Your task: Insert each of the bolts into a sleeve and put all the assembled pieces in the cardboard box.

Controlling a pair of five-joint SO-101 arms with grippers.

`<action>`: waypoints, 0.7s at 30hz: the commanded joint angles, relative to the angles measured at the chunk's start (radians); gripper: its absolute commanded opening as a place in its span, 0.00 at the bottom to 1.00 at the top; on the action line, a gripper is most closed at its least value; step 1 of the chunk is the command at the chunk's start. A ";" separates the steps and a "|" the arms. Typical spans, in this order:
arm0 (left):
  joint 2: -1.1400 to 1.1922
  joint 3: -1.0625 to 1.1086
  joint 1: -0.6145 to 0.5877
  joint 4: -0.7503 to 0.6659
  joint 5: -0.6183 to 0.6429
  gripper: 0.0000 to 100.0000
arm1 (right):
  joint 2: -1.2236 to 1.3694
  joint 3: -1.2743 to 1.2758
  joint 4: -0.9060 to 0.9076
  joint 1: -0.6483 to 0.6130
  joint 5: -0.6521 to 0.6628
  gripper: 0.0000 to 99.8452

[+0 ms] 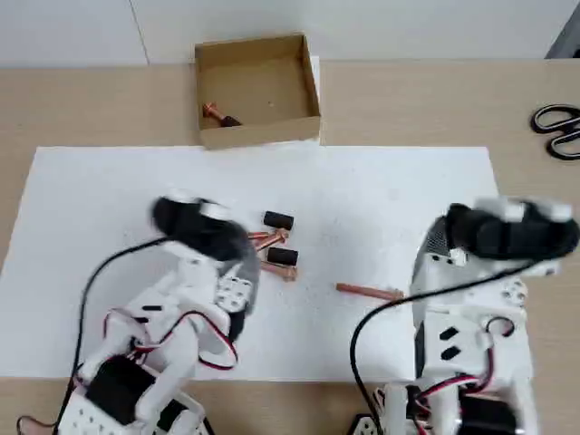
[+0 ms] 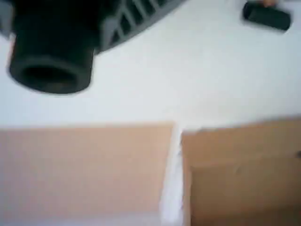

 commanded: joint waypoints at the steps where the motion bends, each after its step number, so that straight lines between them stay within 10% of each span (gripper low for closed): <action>1: 0.110 -0.076 0.034 -0.038 -0.114 0.01 | -0.205 0.155 -0.084 0.022 0.021 0.00; 21: 1.244 -0.981 -0.071 0.387 -0.313 0.01 | -0.226 0.201 -0.013 0.414 0.020 0.00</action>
